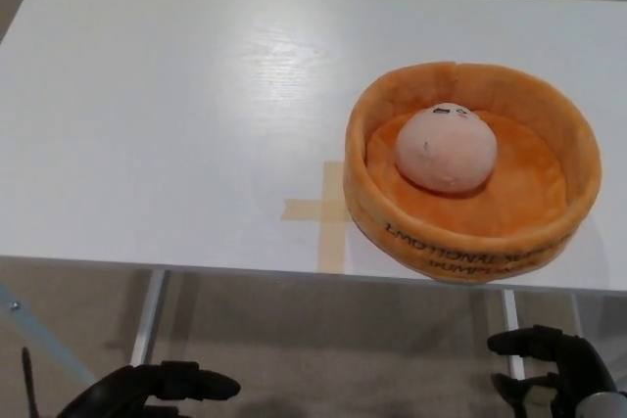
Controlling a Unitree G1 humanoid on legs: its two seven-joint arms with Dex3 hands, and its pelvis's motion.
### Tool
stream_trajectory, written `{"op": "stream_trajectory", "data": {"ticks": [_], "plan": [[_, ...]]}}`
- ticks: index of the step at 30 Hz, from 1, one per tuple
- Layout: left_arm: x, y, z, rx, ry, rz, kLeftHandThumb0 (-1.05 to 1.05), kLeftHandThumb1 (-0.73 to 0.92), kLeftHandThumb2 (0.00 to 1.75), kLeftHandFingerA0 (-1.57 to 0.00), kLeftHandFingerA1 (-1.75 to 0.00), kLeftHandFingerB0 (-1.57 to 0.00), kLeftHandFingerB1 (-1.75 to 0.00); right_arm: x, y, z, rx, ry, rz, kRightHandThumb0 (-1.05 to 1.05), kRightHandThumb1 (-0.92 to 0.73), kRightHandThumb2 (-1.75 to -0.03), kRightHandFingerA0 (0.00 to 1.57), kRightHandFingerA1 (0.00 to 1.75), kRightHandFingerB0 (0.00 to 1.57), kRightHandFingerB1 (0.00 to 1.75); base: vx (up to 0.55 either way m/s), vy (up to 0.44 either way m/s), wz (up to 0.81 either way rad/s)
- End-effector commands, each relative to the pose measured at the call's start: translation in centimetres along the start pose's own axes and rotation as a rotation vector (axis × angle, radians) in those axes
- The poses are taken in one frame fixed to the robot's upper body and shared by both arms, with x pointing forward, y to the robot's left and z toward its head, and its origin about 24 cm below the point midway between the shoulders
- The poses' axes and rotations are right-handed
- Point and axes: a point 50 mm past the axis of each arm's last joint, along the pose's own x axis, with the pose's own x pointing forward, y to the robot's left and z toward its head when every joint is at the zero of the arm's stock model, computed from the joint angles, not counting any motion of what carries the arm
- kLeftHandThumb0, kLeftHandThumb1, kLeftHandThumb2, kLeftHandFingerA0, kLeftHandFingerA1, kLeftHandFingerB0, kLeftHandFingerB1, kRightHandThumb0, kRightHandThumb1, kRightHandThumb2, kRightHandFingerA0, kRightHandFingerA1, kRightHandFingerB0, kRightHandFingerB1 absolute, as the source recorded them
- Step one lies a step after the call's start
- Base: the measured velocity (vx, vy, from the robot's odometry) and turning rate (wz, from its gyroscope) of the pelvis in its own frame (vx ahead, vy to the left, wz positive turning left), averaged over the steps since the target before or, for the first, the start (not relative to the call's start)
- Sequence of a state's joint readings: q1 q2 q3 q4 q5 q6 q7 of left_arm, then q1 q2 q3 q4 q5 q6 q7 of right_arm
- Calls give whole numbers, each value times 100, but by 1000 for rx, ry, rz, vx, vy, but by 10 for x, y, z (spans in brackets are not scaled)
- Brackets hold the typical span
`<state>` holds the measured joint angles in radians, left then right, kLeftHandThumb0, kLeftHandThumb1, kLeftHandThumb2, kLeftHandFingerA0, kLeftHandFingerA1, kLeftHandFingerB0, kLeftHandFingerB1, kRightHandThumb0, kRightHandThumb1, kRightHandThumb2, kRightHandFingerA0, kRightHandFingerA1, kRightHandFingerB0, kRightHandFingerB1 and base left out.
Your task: Use the left hand to pick up the pink round toy on the left and place it inside the orange plate on the desk.
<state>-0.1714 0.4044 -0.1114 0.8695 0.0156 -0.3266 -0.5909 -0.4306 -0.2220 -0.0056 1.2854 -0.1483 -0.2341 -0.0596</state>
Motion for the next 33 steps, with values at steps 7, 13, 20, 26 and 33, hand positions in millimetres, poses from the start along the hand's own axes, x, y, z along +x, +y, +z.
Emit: {"op": "stream_trajectory", "data": {"ticks": [7,13,20,26,33], "plan": [[17,11,-22,9,260,493,-49,56,57,-58,-44,-53,-38,-3,2,-10,-15,29,12,-15,-58,-57,59,85,59,76,0,0,0],[15,12,-27,-64,280,560,-48,55,57,-59,-44,-52,-39,-3,5,-10,-6,35,17,-16,-58,-57,57,83,57,75,0,0,0],[12,11,-29,-32,273,547,-50,57,58,-60,-44,-52,-38,-2,3,-6,-11,21,11,-16,-57,-57,60,85,60,77,0,0,0],[11,9,-31,-1,266,528,-52,57,58,-59,-42,-52,-38,-2,2,-6,-18,20,10,-16,-57,-57,60,85,59,76,0,0,0],[10,10,-32,-19,270,537,-50,57,58,-57,-42,-51,-37,-1,4,-5,-20,23,13,-17,-57,-57,60,85,59,76,0,0,0]]}}
